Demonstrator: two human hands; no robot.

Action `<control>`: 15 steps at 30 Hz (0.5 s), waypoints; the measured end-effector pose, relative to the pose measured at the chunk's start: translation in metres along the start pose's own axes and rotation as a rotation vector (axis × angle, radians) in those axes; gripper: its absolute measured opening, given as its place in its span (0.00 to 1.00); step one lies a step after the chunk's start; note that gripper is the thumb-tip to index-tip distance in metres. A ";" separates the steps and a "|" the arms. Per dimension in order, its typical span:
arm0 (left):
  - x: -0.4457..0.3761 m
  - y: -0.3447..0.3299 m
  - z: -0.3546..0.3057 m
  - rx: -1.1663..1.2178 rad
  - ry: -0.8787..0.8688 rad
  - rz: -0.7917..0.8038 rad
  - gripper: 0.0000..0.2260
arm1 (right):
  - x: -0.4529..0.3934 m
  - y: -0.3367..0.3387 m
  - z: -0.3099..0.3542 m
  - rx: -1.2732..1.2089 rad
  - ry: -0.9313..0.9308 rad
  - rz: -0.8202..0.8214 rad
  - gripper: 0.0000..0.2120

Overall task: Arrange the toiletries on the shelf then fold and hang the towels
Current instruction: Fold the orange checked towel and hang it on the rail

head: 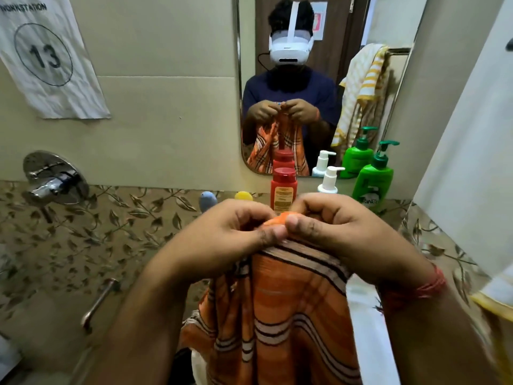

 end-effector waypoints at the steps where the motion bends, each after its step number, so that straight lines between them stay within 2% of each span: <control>1: 0.003 0.009 0.004 0.025 0.004 -0.059 0.08 | 0.004 0.006 -0.005 -0.041 -0.037 -0.007 0.09; 5: 0.019 0.049 0.021 0.216 -0.001 -0.382 0.08 | 0.023 0.015 -0.022 -0.166 -0.150 0.107 0.10; 6: 0.019 0.051 0.022 0.212 0.001 -0.380 0.08 | 0.024 0.014 -0.021 -0.216 -0.143 0.116 0.11; 8: 0.014 0.033 0.012 0.184 -0.013 -0.201 0.09 | 0.019 0.010 -0.017 -0.299 -0.099 0.102 0.10; 10: 0.007 0.012 0.002 0.132 -0.037 -0.045 0.15 | 0.010 0.002 -0.013 -0.297 -0.047 0.086 0.09; 12: 0.001 0.001 -0.007 0.062 -0.065 0.013 0.19 | 0.000 -0.008 -0.008 -0.244 -0.008 0.097 0.09; 13: -0.001 -0.002 -0.009 0.053 -0.079 0.023 0.17 | -0.003 -0.010 -0.007 -0.228 0.004 0.094 0.10; 15: -0.002 0.006 -0.007 0.110 -0.078 -0.032 0.07 | -0.003 -0.009 -0.009 -0.235 -0.010 0.077 0.12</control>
Point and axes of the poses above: each hand's wrist, its own x-axis away from the middle knuckle, its own y-axis out of the back of the hand, z = x × y, the point moved 8 cm from there along -x, towards the middle knuckle, and after that the axes turned 9 degrees about -x, right-handed, at the moved point
